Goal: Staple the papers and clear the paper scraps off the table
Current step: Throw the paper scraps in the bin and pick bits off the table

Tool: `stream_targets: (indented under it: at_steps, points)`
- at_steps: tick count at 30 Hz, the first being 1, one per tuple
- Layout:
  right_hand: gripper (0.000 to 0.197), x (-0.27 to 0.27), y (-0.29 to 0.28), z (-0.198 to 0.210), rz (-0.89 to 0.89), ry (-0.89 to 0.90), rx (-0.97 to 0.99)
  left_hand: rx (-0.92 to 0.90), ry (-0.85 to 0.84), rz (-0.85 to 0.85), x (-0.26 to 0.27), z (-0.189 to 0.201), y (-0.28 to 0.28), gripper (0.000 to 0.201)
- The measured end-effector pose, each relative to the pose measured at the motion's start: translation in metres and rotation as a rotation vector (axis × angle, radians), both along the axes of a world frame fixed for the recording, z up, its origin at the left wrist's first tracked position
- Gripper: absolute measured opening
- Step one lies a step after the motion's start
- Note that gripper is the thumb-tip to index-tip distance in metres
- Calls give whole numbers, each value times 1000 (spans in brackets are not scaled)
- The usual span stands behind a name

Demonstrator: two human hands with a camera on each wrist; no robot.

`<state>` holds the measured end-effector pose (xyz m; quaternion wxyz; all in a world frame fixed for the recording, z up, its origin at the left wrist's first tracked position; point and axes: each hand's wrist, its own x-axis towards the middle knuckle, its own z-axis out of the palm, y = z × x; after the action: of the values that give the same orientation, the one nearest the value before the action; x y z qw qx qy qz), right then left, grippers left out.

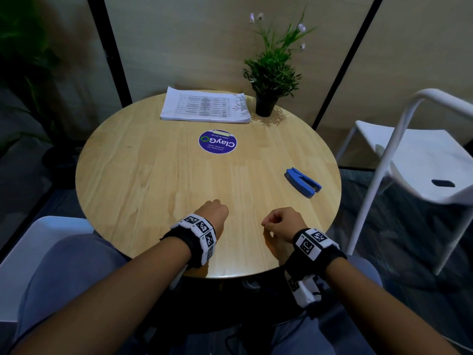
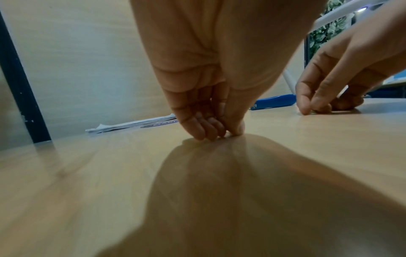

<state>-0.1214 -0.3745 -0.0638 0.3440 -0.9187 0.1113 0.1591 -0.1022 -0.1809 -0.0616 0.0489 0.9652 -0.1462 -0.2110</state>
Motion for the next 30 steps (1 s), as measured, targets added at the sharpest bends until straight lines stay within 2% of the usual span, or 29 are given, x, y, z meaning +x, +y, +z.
stream_targets:
  at_steps: [2, 4, 5, 9, 11, 16, 18, 23, 27, 30]
  points:
    - [11, -3, 2, -1, -3, -15, -15, -34, 13, 57, 5, 0, -1, 28]
    - [12, -6, 6, -2, -4, -36, -51, -110, 51, 161, 11, 3, 3, 14]
    - [14, -8, 9, -2, 10, -42, -75, -141, 63, 210, 15, 3, 6, 15]
    - [25, 0, 16, 4, 136, -75, -172, -249, -7, 293, 17, 0, 15, 11]
    - [32, 17, 6, 13, 102, -129, -224, -256, -25, 312, 17, 0, 15, 10]
    - [45, 65, -42, 32, -78, -126, -397, -240, -16, 254, 23, -2, 17, 9]
    - [49, 76, -57, 28, -91, -114, -484, -262, -14, 219, 25, -1, 21, 8]
    - [67, 93, -74, 15, -31, -48, -526, -325, 11, 172, 33, 2, 28, 27]
    - [59, 101, -77, 8, -14, -49, -481, -195, 15, 38, 39, 8, 25, 30]
    - [55, 106, -79, 9, -14, -100, -460, -184, 15, 21, 38, 9, 25, 26]
